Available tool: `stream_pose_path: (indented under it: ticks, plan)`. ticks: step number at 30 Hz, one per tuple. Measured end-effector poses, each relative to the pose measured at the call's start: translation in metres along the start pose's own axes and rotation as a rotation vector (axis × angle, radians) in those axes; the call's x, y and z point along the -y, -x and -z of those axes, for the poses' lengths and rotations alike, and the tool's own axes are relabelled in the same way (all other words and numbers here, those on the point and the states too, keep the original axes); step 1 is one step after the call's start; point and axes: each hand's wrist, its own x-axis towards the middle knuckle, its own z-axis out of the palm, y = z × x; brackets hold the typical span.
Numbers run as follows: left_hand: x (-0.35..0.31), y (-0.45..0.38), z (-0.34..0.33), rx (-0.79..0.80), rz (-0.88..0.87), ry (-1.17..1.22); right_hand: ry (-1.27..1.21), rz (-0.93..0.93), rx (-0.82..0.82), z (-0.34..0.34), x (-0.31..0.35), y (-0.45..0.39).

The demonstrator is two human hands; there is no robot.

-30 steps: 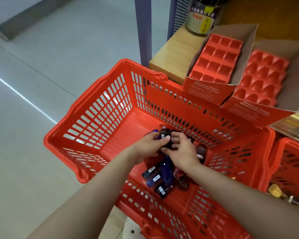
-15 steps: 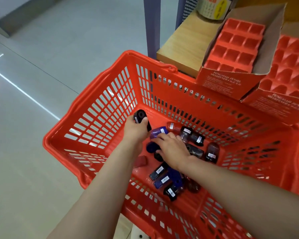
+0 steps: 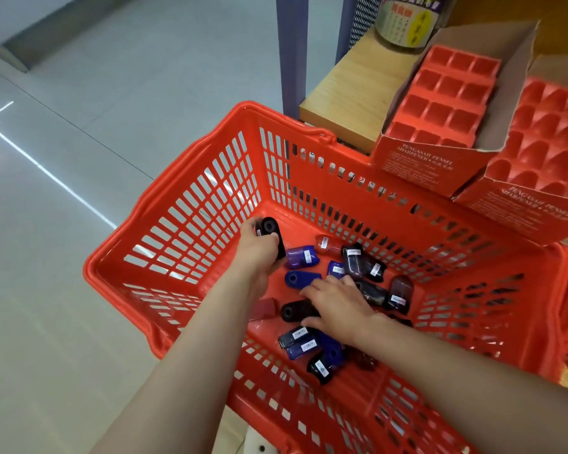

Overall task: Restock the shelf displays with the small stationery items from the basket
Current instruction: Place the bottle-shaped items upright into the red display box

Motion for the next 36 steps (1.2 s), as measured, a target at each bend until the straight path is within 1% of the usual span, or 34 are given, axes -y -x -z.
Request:
stream_pose_path:
  ticks: [2,4,5,8,10,14,15,17,19,21,23,24,25,26,27,28,30,32,34,36]
  plan:
    - [-0.001,0.002,0.0,0.033,0.001,-0.008,0.029,-0.006,0.008,-0.001,0.008,-0.004]
    - [-0.001,0.004,0.0,0.055,0.005,-0.008,-0.063,-0.032,-0.031,0.002,0.012,-0.007]
    - [-0.002,0.006,0.0,0.065,0.011,0.002,-0.186,-0.086,-0.091,0.005,0.011,-0.008]
    - [-0.006,0.01,-0.001,0.121,0.055,0.063,-0.727,-0.367,-0.287,0.024,0.005,-0.008]
    - [-0.009,0.013,-0.002,0.149,0.046,0.107,-0.978,-0.486,-0.344,0.033,0.001,-0.007]
    - [-0.009,0.012,-0.003,0.126,-0.04,0.173,-1.121,-0.549,-0.431,0.037,0.0,-0.004]
    - [-0.009,0.012,-0.002,0.118,-0.046,0.168,-1.192,-0.555,-0.467,0.036,0.001,-0.004]
    - [-0.007,0.012,-0.002,0.137,-0.038,0.146,-1.368,-0.495,-0.537,0.039,0.006,-0.004]
    - [-0.006,0.014,-0.005,0.222,-0.018,0.162,-1.432,-0.372,-0.558,0.045,0.017,-0.006]
    - [-0.005,0.017,-0.008,0.283,-0.045,0.188,-1.408,-0.268,-0.537,0.05,0.025,-0.009]
    - [-0.005,0.016,-0.005,0.245,-0.102,0.201,-1.403,-0.214,-0.497,0.055,0.024,-0.012]
    - [-0.005,0.015,-0.004,0.213,-0.123,0.206,-1.401,-0.216,-0.485,0.055,0.019,-0.012]
    - [-0.006,0.013,-0.002,0.184,-0.139,0.208,-1.347,-0.25,-0.484,0.054,0.012,-0.011]
    - [-0.007,0.012,0.0,0.161,-0.155,0.213,-1.216,-0.305,-0.482,0.052,0.005,-0.01]
    - [-0.007,0.012,0.001,0.147,-0.169,0.224,-1.032,-0.351,-0.451,0.047,-0.003,-0.007]
    - [-0.006,0.011,0.002,0.144,-0.175,0.239,-0.844,-0.359,-0.387,0.041,-0.009,-0.005]
    - [-0.006,0.012,0.003,0.158,-0.173,0.259,-0.55,-0.263,-0.219,0.026,-0.014,-0.004]
    - [-0.005,0.014,0.003,0.164,-0.178,0.232,-0.35,-0.168,-0.106,0.012,-0.008,-0.01]
    - [-0.003,0.015,0.001,0.149,-0.213,0.184,-0.172,-0.187,-0.076,0.0,0.0,-0.02]
    - [0.0,0.016,0.0,0.133,-0.229,0.156,-0.081,-0.247,-0.132,-0.007,0.008,-0.029]
